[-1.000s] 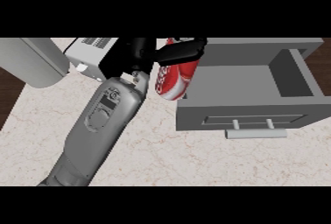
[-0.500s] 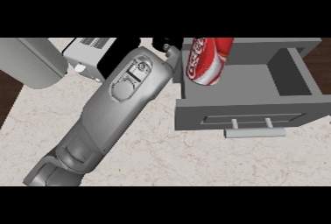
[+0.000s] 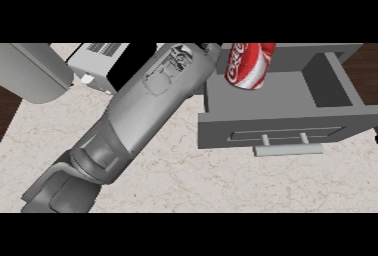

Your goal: Pick up the can, place it into the drawer and close the drawer

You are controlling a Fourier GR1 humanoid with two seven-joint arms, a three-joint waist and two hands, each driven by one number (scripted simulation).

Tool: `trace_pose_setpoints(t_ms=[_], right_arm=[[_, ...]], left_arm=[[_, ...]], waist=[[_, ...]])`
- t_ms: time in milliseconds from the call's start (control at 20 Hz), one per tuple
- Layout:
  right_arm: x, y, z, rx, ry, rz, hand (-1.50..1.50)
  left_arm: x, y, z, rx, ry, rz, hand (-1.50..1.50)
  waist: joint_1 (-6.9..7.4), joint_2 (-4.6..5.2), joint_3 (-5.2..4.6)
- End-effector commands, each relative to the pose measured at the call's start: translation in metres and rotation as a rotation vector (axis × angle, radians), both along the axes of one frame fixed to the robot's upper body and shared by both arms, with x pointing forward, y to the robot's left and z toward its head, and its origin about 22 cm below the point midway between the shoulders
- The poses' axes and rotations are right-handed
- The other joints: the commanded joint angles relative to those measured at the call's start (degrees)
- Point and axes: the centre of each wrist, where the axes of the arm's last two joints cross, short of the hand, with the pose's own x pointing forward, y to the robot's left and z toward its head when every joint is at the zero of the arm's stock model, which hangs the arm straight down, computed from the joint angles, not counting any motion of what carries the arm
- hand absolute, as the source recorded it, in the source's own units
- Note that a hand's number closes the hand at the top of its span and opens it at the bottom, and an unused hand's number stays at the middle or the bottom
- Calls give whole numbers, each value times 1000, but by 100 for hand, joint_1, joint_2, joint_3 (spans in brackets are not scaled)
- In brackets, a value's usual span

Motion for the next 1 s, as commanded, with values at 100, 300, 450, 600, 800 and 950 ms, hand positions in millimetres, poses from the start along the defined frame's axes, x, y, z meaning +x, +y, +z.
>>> trace_pose_setpoints(t_ms=[100,300,450,600,800,950], right_arm=[[16,0,3,-2,-5,12,-150],[15,-9,3,4,-16,20,-150],[19,0,3,-8,-9,30,-150],[20,-1,-3,4,-11,36,-150],[26,9,9,-1,-30,36,-150],[30,8,6,-9,-13,22,-150]], left_arm=[[9,-8,4,43,-8,22,150],[7,-13,-3,45,36,20,150],[11,-9,-16,66,19,60,150],[13,-6,-30,106,-10,60,150],[14,-7,-30,108,2,76,150],[14,-3,-44,125,-25,102,150]], waist=[[-76,34,4],[-174,34,8],[-240,66,10],[-307,83,12],[-273,81,8],[-329,97,10]])
